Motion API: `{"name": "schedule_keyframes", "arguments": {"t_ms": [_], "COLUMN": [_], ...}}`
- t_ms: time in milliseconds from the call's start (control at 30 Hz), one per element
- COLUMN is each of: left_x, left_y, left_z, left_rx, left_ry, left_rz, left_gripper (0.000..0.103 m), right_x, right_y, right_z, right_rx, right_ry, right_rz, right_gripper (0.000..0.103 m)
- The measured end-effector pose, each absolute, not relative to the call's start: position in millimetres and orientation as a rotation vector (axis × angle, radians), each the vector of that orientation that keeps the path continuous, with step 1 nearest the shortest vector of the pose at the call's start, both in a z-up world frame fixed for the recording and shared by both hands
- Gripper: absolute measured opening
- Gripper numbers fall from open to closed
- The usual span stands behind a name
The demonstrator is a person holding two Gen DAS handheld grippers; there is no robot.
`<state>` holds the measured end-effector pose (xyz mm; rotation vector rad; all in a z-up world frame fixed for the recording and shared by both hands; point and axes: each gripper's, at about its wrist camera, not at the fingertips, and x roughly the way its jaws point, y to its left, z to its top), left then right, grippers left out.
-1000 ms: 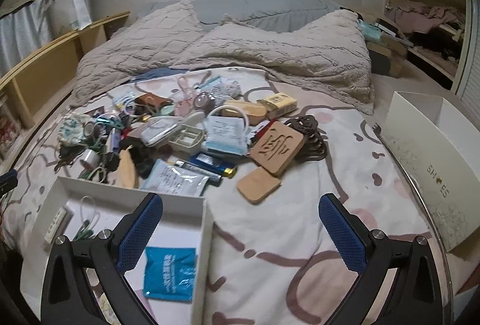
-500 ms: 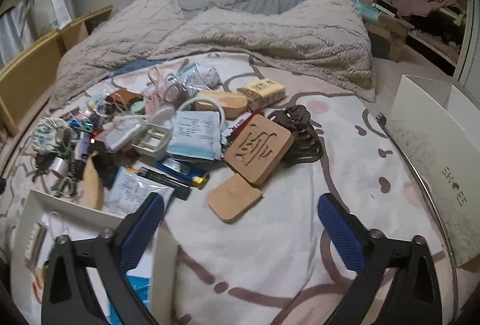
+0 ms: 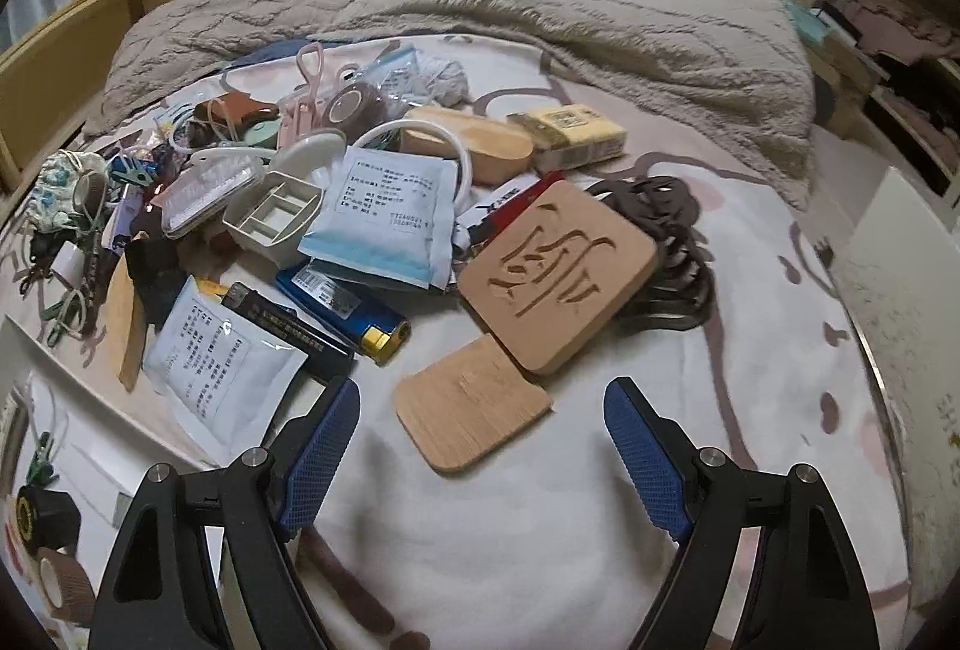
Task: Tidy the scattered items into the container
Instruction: 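Reach the left tool toward the pile while the right tool approaches the wooden tags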
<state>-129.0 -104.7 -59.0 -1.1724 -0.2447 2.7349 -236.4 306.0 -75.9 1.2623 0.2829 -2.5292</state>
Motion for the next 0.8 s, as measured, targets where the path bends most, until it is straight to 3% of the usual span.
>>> {"name": "schedule_keyframes", "arguments": {"t_ms": [67, 467, 667, 800], "left_x": [-135, -165, -177, -189], "left_y": [-100, -80, -75, -74], "left_z": [-59, -57, -59, -61], "left_rx": [-1.19, -1.241, -1.281, -1.33], "left_ry": [-0.226, -0.216, -0.228, -0.262], "left_rz": [2.708, 2.604, 2.568, 2.536], "left_gripper": [0.103, 0.103, 0.102, 0.101], "right_x": [-242, -254, -258, -261], "right_y": [309, 327, 324, 324], "right_z": [-78, -88, -91, -96], "right_rx": [1.286, 1.344, 1.339, 1.306], "right_ry": [0.246, 0.009, 0.061, 0.086], "right_rz": [-2.511, -2.424, -2.413, -2.365], "right_gripper": [0.075, 0.075, 0.075, 0.069]}}
